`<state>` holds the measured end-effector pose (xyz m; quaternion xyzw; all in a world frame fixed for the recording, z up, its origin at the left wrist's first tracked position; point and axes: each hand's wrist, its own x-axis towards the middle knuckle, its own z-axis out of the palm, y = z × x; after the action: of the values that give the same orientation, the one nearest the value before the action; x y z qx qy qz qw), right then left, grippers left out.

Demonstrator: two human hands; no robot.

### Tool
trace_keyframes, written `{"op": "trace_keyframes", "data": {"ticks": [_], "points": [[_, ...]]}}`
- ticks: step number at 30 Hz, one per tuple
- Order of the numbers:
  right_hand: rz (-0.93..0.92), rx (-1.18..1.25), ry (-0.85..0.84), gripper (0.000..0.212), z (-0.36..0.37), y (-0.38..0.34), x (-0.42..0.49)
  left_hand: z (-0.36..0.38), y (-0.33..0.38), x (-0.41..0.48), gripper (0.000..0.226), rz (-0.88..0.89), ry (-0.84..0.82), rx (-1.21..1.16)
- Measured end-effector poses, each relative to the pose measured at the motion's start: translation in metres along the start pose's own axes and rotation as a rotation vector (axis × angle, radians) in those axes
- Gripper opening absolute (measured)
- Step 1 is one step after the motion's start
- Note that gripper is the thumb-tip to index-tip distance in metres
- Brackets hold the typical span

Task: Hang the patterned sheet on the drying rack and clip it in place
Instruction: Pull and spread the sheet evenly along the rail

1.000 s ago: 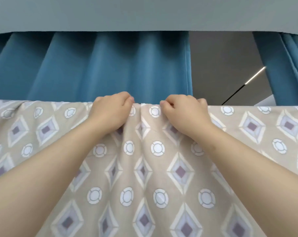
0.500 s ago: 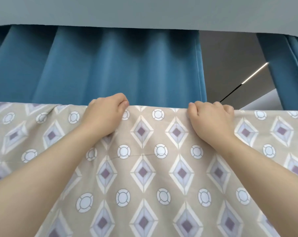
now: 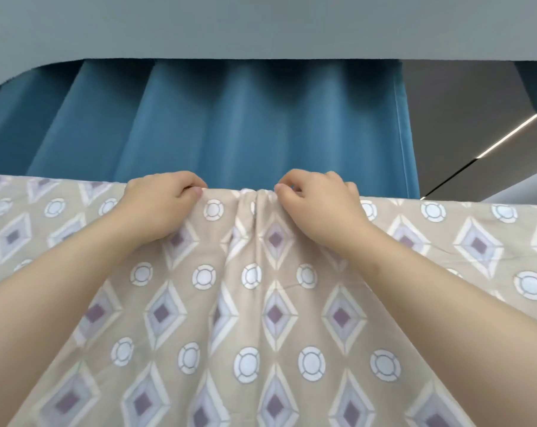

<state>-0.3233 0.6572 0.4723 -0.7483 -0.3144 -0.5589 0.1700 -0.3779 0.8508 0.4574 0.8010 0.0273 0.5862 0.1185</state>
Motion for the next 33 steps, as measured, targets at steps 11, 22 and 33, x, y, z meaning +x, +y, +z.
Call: {"op": "trace_keyframes", "data": {"ticks": [11, 22, 33], "points": [[0.023, -0.103, -0.116, 0.022, 0.053, -0.103, 0.05, -0.019, -0.097, 0.033, 0.026, 0.309, 0.032, -0.04], [0.01, -0.321, 0.051, 0.026, 0.071, -0.142, 0.075, -0.03, -0.128, 0.057, 0.024, 0.203, 0.184, -0.001], [-0.034, 0.098, -0.167, 0.018, 0.084, -0.19, 0.084, -0.071, -0.175, 0.05, 0.028, 0.081, -0.044, -0.09]]}}
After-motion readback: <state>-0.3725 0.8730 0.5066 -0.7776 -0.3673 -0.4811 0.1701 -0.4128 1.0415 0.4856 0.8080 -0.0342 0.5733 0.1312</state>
